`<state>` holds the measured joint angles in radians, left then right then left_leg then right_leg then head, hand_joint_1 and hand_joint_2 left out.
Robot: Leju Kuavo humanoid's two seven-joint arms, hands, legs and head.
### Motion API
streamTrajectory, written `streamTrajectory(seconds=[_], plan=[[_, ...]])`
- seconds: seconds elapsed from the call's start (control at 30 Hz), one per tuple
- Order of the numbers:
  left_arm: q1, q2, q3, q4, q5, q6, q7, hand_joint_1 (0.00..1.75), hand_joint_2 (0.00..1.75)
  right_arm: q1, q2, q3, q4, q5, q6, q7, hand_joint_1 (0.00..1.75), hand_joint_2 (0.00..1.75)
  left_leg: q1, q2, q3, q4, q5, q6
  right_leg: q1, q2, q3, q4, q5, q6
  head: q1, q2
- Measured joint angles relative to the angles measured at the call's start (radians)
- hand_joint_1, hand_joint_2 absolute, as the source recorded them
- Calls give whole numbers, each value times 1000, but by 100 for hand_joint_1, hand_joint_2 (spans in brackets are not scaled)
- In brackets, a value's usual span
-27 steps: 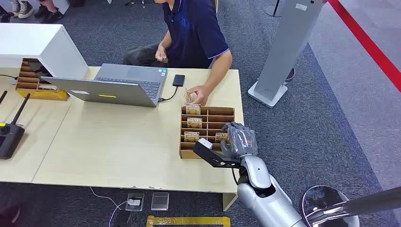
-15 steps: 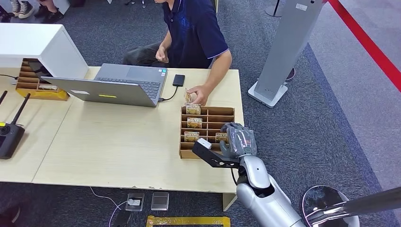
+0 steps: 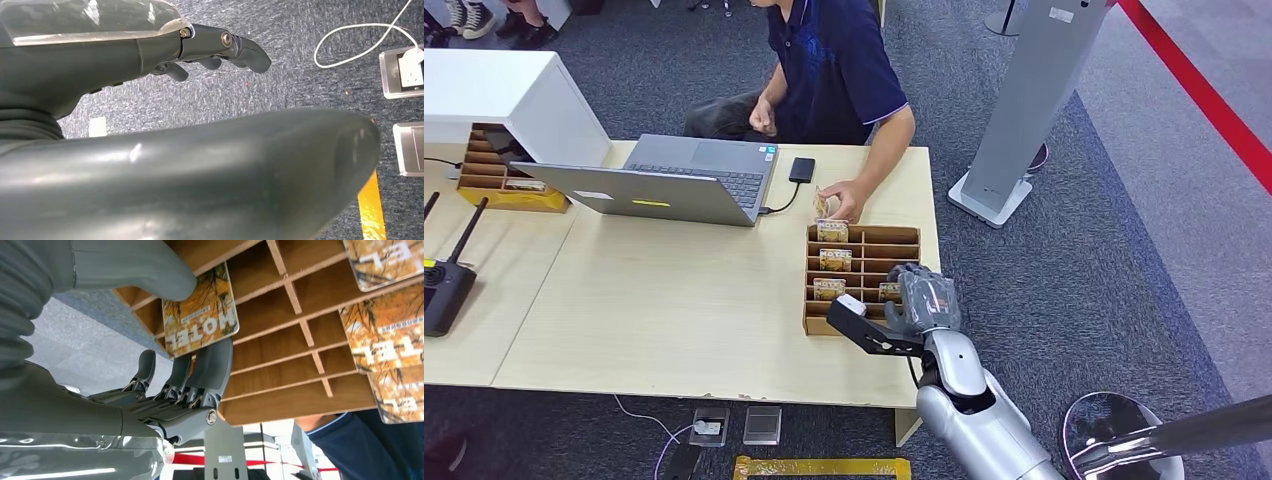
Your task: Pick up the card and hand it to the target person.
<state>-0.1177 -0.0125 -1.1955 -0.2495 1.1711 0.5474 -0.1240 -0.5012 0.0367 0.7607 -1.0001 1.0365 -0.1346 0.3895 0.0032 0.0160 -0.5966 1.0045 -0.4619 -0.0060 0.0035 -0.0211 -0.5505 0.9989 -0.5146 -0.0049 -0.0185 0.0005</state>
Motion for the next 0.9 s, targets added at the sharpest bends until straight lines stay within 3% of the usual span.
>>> streamTrajectory(seconds=[0.33, 0.9], plan=[[0, 0, 0, 0, -1, 0, 0, 0, 0, -14, 13, 0, 40, -7, -5, -11, 126, 175, 0, 0, 0, 0, 0, 0, 0, 0, 0, 0, 0, 0, 0, 0], [0, 0, 0, 0, -1, 1, -7, 0, 0, -38, 27, 1, 80, 4, -17, -15, 152, 175, 0, 0, 0, 0, 0, 0, 0, 0, 0, 0, 0, 0, 0, 0]])
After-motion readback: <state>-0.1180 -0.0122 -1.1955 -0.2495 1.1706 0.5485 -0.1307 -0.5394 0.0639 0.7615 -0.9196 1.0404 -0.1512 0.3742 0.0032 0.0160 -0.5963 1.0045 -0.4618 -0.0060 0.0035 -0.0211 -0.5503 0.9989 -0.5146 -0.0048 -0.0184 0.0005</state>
